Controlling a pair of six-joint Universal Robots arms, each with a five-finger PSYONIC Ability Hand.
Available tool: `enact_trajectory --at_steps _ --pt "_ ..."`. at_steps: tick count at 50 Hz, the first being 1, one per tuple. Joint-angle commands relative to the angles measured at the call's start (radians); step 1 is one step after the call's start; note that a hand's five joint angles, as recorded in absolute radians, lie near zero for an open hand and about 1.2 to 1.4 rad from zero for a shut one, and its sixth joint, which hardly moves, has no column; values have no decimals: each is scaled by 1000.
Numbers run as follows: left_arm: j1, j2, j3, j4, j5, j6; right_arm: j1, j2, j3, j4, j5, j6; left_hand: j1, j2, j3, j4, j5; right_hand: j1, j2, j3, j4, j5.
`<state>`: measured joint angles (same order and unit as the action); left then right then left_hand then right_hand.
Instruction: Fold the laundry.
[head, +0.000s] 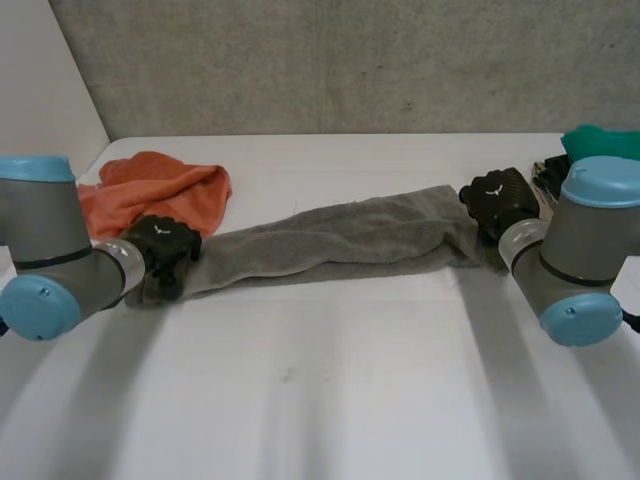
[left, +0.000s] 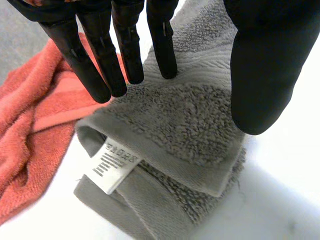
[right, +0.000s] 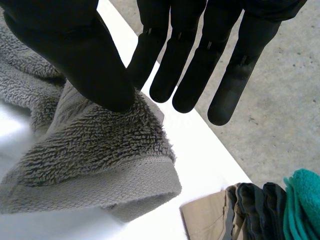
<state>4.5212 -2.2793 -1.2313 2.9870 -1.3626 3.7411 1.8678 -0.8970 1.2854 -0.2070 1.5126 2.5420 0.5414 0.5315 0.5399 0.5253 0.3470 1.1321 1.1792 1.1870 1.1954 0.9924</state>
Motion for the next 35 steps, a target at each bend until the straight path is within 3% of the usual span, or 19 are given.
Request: enact_trajectory --at_steps 1,5,12,16,24,28,35 --pt "-7 -49 39 -5 -10 5 -1 10 -1 -2 1 -8 308 318 309 324 328 264 217 209 201 229" --pt "-7 -51 56 0 -12 -1 -2 6 -5 -2 4 -11 854 864 855 870 874 264 217 209 201 229" --pt "-8 92 15 -14 -12 -52 -16 -39 3 21 9 -20 855 865 856 871 875 264 217 209 201 229" --pt "-4 272 -31 -42 -3 -124 -45 -123 6 115 8 -42 855 865 856 871 875 264 217 209 201 229" --pt "68 539 -24 -247 106 -190 -137 -406 5 383 -54 -95 855 865 856 871 875 264 217 209 201 229" --pt "110 584 28 -380 181 -191 -180 -503 8 463 -109 -150 855 865 856 871 875 264 217 209 201 229" --pt "156 552 101 -493 224 -179 -199 -553 21 572 -123 -242 855 865 856 871 875 264 217 209 201 229"
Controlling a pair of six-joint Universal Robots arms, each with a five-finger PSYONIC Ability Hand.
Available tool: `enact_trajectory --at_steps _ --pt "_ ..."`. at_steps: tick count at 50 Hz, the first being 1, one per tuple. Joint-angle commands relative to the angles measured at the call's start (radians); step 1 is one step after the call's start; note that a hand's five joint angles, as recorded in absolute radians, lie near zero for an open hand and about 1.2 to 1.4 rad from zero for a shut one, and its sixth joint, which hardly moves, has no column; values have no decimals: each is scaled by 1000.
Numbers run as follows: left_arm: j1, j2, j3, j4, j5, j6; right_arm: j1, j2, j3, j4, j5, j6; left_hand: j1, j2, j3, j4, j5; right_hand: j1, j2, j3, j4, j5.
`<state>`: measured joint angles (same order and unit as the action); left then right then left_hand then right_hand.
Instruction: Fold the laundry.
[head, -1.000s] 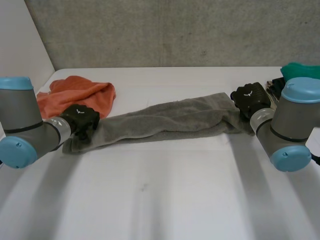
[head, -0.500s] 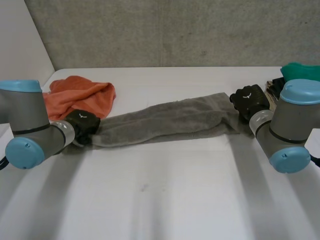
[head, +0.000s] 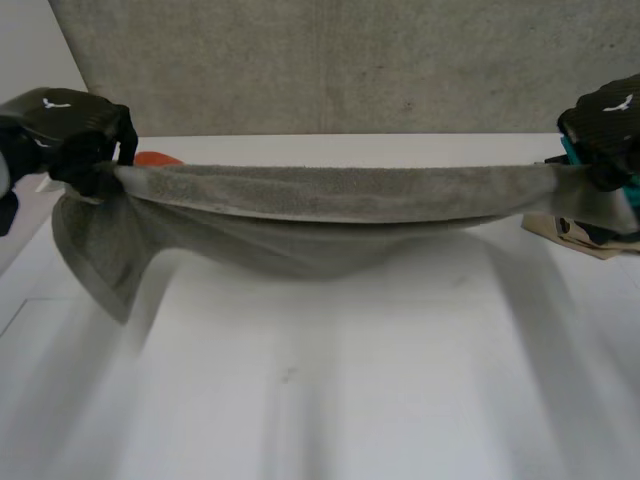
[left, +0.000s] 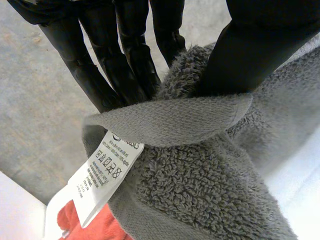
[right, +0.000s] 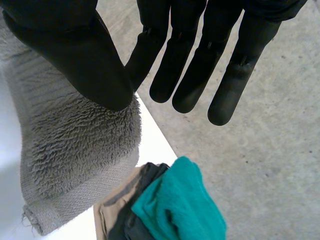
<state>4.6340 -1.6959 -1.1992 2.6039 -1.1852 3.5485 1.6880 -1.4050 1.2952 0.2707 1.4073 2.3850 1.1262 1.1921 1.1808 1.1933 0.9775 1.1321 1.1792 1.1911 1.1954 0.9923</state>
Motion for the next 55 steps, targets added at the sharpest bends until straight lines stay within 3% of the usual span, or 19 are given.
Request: enact_trajectory --at_steps 1,8,12,17,20,23,24,25,29,32,39,50,55 --pt "43 -63 81 -119 47 24 -18 -39 19 111 -17 -113 270 204 215 203 244 264 217 205 201 229" --pt "-4 -252 148 -130 33 87 27 75 16 98 -17 -148 270 204 215 203 244 264 217 205 201 229" --pt "-40 -434 280 -113 -13 102 64 217 -46 12 2 -124 270 204 215 203 244 264 217 205 201 229" --pt "-84 -651 638 -111 -54 98 114 398 -270 -164 70 -75 270 204 215 203 244 264 217 205 201 229" --pt "-92 -668 797 -76 -39 96 122 435 -388 -282 114 -26 270 204 215 203 244 264 217 205 201 229" --pt "-93 -647 935 86 -50 35 121 434 -465 -494 154 97 270 204 215 203 244 264 217 205 201 229" --pt "-90 -616 940 199 -77 -40 118 426 -468 -555 157 129 270 204 215 203 244 264 217 205 201 229" --pt "-89 -595 932 256 -100 -83 110 410 -458 -682 156 188 270 204 215 203 244 264 217 205 201 229" --pt "-90 -501 811 517 -160 -284 108 368 -406 -912 142 263 270 204 215 203 244 264 217 205 201 229" --pt "-90 -470 691 634 -136 -342 116 359 -370 -901 115 254 270 204 215 203 244 264 217 205 201 229" --pt "-101 -478 518 631 -97 -280 133 385 -324 -760 79 249 270 204 215 203 244 264 217 205 201 229" --pt "-104 -602 215 489 -111 -122 151 506 -136 -493 50 243 270 204 215 203 244 264 217 205 201 229" --pt "-112 -645 93 378 -123 -19 160 581 -24 -433 56 179 144 78 90 77 118 264 217 205 201 229"
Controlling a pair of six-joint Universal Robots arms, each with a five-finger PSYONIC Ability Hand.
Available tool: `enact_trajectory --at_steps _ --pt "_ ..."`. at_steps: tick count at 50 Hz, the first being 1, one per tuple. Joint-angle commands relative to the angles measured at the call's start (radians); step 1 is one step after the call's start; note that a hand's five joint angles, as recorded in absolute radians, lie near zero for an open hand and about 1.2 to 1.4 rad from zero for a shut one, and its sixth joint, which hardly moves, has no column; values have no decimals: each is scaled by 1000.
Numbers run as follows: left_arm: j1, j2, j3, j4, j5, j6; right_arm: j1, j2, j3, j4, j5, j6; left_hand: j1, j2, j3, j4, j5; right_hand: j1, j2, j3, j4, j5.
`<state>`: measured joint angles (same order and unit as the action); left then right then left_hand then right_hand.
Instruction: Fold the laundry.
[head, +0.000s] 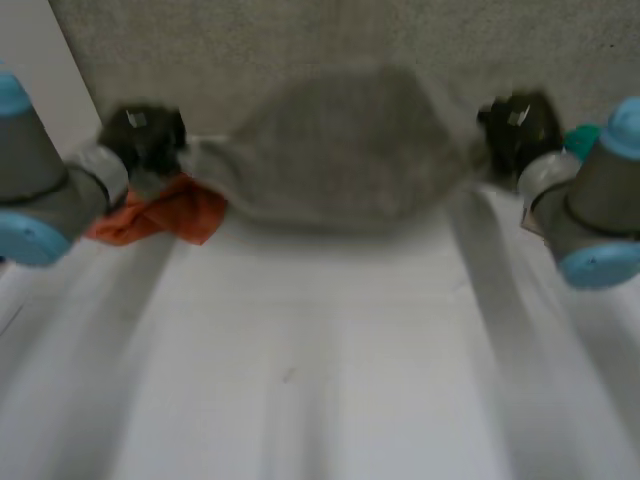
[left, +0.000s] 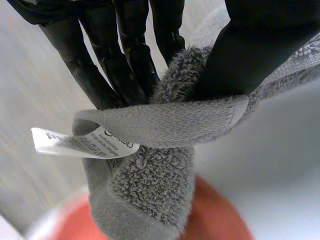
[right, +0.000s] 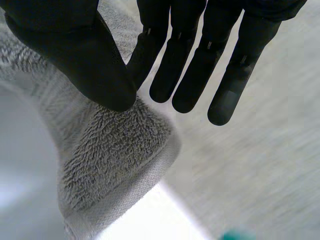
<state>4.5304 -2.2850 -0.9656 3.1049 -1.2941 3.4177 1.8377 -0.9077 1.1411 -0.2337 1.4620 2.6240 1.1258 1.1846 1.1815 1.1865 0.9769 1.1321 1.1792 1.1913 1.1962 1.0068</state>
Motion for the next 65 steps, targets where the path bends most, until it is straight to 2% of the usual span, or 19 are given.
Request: enact_trajectory --at_steps 1,7,13,26,36,39,44,50,55,58,62,65 --pt "-8 -56 -153 -140 -16 127 11 90 144 73 4 -74 136 77 80 75 110 264 217 205 200 215" --pt "-16 -12 -222 -193 -25 193 3 57 218 68 3 -116 -55 -113 -110 -115 -80 264 217 205 200 215" --pt "-20 29 -269 -152 -28 210 1 -8 255 56 1 -85 -284 -343 -340 -345 -310 264 217 205 200 215" --pt "-59 21 -309 -55 -19 252 5 -36 301 47 0 -78 -422 -481 -478 -483 -448 264 217 205 200 215" --pt "-122 -11 -282 -52 -36 258 1 -33 304 43 0 -87 -481 -540 -537 -541 -506 264 217 205 200 215" --pt "-137 -31 -260 -55 -48 258 1 -33 305 43 1 -90 -440 -499 -496 -501 -466 264 217 205 200 215" --pt "-143 -36 -231 -57 -68 255 1 -37 310 43 4 -102 270 211 214 209 244 264 217 205 200 215" --pt "-134 94 -289 -109 -65 239 -11 -78 313 76 17 -134 271 212 215 210 245 264 217 205 200 215" --pt "-74 355 -363 -132 -24 203 -58 -245 307 201 24 -193 271 212 215 210 245 264 217 205 200 215" --pt "-36 452 -372 -176 -7 187 -86 -330 290 263 23 -216 271 212 215 210 245 264 217 205 200 215" --pt "35 579 -369 -355 45 195 -136 -477 253 393 12 -246 271 212 215 210 245 264 217 205 200 215" --pt "81 601 -357 -452 71 212 -160 -526 238 454 -9 -262 271 212 215 210 245 264 217 205 200 215"
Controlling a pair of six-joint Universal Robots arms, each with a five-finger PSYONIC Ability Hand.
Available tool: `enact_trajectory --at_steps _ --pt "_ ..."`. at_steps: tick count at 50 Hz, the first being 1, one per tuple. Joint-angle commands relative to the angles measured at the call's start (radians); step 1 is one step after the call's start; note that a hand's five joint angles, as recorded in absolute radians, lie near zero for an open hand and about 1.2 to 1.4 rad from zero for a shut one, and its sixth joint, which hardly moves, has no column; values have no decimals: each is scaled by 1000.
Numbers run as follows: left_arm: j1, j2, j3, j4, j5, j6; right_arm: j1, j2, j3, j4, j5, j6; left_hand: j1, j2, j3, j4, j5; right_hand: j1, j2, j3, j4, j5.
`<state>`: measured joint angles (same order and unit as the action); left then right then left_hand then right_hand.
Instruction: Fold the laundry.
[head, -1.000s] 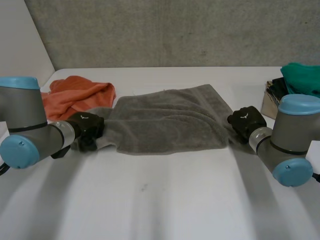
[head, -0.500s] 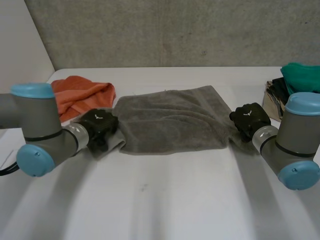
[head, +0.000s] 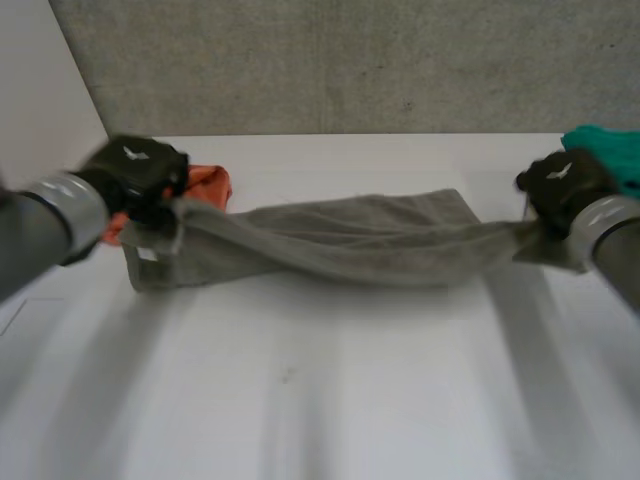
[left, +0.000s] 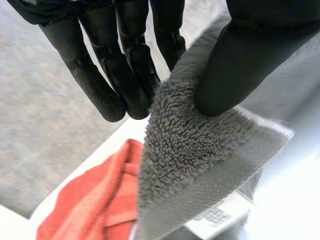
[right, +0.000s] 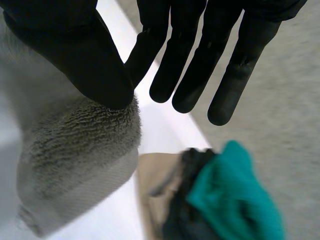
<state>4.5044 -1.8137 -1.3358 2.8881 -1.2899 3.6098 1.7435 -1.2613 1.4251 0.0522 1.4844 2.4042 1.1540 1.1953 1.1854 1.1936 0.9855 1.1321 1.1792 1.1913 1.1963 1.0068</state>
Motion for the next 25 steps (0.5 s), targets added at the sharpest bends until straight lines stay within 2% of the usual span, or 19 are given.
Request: enact_trajectory --at_steps 1,5,7,15,20,22,25 --pt "133 129 26 -289 89 38 -74 -190 -51 202 -50 -57 242 201 211 203 236 264 217 205 200 215" --pt "168 94 43 -380 130 101 -73 -176 -46 271 -78 -114 242 201 211 203 236 264 217 205 200 215" --pt "168 51 53 -383 138 124 -68 -150 -43 291 -78 -144 242 201 211 203 236 264 217 205 200 215" --pt "108 -255 231 -348 69 138 -26 71 -115 296 -29 -198 242 201 211 203 236 264 217 205 200 215" --pt "58 -442 566 -281 24 101 48 229 -326 200 54 -149 242 201 211 203 236 264 217 205 200 215" --pt "45 -463 673 -235 20 83 57 256 -405 157 71 -122 242 201 211 203 236 264 217 205 200 215" --pt "42 -461 841 -69 1 24 65 273 -535 -18 97 -2 242 201 211 203 236 264 217 205 200 215"
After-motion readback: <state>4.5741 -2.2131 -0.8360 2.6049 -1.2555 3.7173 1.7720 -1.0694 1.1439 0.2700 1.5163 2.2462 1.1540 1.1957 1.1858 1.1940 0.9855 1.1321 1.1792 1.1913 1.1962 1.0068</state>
